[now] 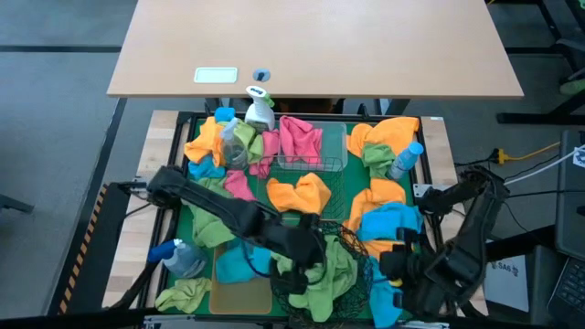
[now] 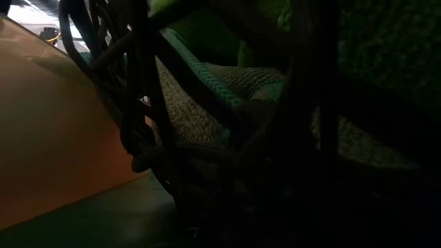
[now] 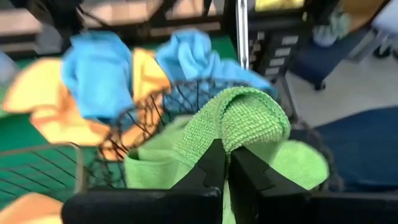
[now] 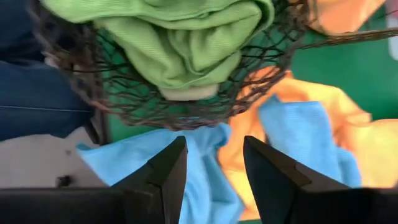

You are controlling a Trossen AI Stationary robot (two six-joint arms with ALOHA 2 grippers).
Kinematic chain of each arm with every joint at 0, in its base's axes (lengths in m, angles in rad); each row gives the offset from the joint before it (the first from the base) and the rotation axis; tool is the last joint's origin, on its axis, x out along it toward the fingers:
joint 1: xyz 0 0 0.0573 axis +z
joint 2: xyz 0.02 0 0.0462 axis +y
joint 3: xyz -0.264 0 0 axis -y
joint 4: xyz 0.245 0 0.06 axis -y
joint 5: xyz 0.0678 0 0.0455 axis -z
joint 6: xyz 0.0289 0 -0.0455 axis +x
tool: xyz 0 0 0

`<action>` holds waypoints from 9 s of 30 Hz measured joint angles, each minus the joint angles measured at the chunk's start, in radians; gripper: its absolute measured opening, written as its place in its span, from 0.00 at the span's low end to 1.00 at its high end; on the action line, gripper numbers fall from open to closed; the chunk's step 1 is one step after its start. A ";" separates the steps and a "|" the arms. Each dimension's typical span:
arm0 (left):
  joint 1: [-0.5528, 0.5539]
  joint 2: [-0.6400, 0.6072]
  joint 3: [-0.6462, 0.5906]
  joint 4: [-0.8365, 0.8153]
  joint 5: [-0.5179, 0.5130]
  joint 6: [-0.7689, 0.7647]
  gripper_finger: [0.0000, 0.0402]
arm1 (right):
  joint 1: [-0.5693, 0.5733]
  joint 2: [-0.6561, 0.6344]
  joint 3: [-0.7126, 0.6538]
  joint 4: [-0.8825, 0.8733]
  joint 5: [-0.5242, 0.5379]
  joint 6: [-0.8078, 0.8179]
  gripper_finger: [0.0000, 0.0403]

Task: Sort microfiber towel by color & place in baskets
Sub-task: Put the green microfiber towel into the black wire basket, then put the blue microfiber towel into the orange bin

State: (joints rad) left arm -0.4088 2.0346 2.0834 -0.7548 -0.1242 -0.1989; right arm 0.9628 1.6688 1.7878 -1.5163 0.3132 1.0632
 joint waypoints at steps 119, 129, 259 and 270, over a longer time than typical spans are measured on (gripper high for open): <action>0.002 -0.889 -0.890 0.023 -0.104 -0.035 0.32 | 0.095 -0.042 -0.510 0.437 -0.087 0.215 0.39; 0.002 -0.889 -0.895 0.064 -0.103 -0.036 0.32 | 0.098 -0.042 -0.706 0.606 -0.088 0.235 0.39; 0.126 -0.636 -0.894 1.063 -0.001 0.310 0.01 | -0.571 -0.117 0.182 0.712 -0.009 -1.172 0.39; -0.023 -0.857 -0.894 0.713 0.001 0.133 0.01 | -0.571 -0.197 0.182 0.378 0.043 -1.007 0.46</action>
State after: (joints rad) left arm -0.4319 1.1776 1.1892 -0.0420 -0.1229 -0.0658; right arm 0.3920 1.4717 1.9694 -1.1386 0.3561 0.0560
